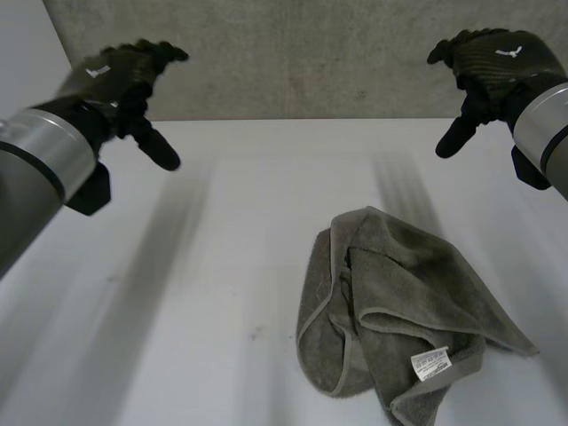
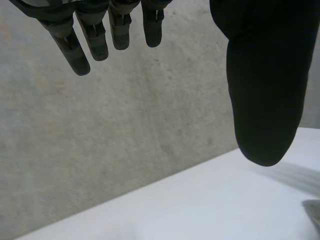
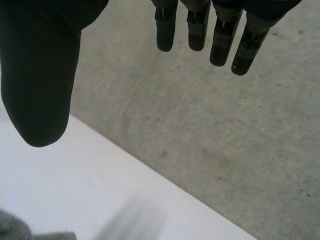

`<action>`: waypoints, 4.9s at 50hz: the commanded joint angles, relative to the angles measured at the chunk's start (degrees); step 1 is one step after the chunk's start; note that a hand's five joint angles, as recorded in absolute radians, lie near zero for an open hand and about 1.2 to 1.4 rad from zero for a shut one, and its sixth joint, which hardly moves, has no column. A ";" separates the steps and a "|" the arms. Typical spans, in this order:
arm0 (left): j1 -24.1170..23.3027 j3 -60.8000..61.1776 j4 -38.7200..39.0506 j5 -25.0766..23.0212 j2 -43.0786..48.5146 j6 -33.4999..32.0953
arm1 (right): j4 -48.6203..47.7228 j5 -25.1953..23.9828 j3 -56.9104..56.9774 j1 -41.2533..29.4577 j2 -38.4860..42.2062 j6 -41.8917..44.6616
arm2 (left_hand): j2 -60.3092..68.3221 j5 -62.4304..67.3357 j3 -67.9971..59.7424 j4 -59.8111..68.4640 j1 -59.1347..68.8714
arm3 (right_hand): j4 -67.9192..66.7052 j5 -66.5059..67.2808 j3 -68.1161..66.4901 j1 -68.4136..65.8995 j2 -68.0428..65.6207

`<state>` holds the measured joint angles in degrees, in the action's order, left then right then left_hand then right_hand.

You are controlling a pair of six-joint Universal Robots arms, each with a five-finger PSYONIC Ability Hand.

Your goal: Fold the towel.

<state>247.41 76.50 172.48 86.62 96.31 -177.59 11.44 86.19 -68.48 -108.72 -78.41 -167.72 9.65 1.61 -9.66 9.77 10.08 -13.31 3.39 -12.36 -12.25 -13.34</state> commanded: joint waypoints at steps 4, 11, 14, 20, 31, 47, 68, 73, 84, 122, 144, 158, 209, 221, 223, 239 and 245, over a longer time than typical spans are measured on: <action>-6.24 -0.47 -0.74 -0.05 7.93 10.42 | 2.79 -4.35 0.62 0.00 6.24 13.90 | 4.10 2.14 -4.09 3.98 3.67 | 3.31 -3.39 2.36 2.25 3.34; -8.69 2.77 -3.72 0.74 14.07 23.59 | 2.27 -18.29 1.68 0.09 14.23 18.99 | 4.61 2.64 -4.59 4.48 4.18 | 1.88 -1.96 0.93 0.82 1.91; -9.49 5.23 -3.55 0.92 14.26 24.57 | 1.83 -26.30 1.94 0.09 18.97 21.98 | 4.27 2.31 -4.26 4.15 3.84 | -1.80 1.72 -2.75 -2.86 -1.77; -9.66 8.22 -2.94 3.29 13.99 24.39 | 1.21 -30.20 6.07 -0.35 28.11 25.42 | 3.43 1.47 -3.42 3.31 3.00 | -13.57 13.49 -14.52 -14.62 -13.53; -9.75 12.10 -0.04 4.17 13.55 24.39 | -0.62 -24.85 16.26 -5.09 33.25 26.74 | 3.26 1.29 -3.25 3.14 2.83 | -66.69 66.61 -67.64 -67.75 -66.66; -14.67 6.84 6.91 4.26 20.22 27.90 | -11.97 -14.04 7.14 -7.29 8.90 9.07 | 2.59 0.62 -2.57 2.46 2.16 | -66.69 66.61 -67.64 -67.75 -66.66; -17.05 -3.45 13.67 7.50 29.63 36.70 | -6.78 -6.21 -1.04 -9.31 3.53 8.72 | 6.78 4.81 -6.76 6.65 6.35 | -66.69 66.61 -67.64 -67.75 -66.66; -17.14 -4.25 14.02 7.25 31.39 35.47 | -6.78 -6.03 -2.63 -9.14 0.98 8.46 | 15.16 13.20 -15.15 15.04 14.73 | -66.69 66.61 -67.64 -67.75 -66.66; -16.09 -4.77 19.54 10.75 31.75 27.05 | -7.92 -6.12 -0.79 -8.44 0.97 9.60 | 70.35 68.39 -70.34 70.23 69.92 | -66.69 66.61 -67.64 -67.75 -66.66; -1.05 30.38 35.75 1.36 13.70 -2.75 | -9.95 -18.60 -19.68 -8.08 10.47 28.06 | 70.35 68.39 -70.34 70.23 69.92 | -66.69 66.61 -67.64 -67.75 -66.66; -2.19 26.95 32.66 1.71 18.03 -12.52 | -9.95 -18.78 -27.41 -7.12 2.73 16.81 | 21.61 19.65 -21.60 21.49 21.18 | -66.69 66.61 -67.64 -67.75 -66.66; -2.28 25.20 32.48 1.53 22.77 -12.43 | -9.95 -17.90 -24.95 -5.10 -6.32 5.38 | 10.16 8.19 -10.14 10.03 9.73 | -66.69 66.61 -67.64 -67.75 -66.66; 4.57 27.83 7.83 -3.81 -13.60 -19.52 | 20.35 -12.71 -20.46 -1.05 -5.71 30.14 | 70.35 68.39 -70.34 70.23 69.92 | -66.69 66.61 -67.64 -67.75 -66.66; 5.98 29.16 -1.53 -4.88 0.51 -35.90 | 22.48 -11.75 -23.98 -1.84 3.79 39.92 | 70.35 68.39 -70.34 70.23 69.92 | -66.69 66.61 -67.64 -67.75 -66.66; 5.98 27.67 -0.75 -4.88 3.85 -36.34 | 21.87 -11.31 -22.84 -1.93 5.81 39.92 | 70.35 68.39 -70.34 70.23 69.92 | -66.69 66.61 -67.64 -67.75 -66.66; 4.40 -9.05 24.96 -0.13 20.15 -35.20 | -19.62 7.67 16.17 -7.12 17.42 32.46 | 70.35 68.39 -70.34 70.23 69.92 | -66.69 66.61 -67.64 -67.75 -66.66; 3.61 -14.36 45.40 -0.40 15.75 -34.58 | -42.10 8.65 12.77 -7.29 10.66 31.84 | 70.35 68.39 -70.34 70.23 69.92 | -66.69 66.61 -67.64 -67.75 -66.66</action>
<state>251.80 68.24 197.31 86.49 116.77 -212.86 -6.42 93.76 -53.48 -115.96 -60.99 -134.73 69.76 59.46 -69.70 69.73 68.44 -68.50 55.93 -68.16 -54.75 -67.64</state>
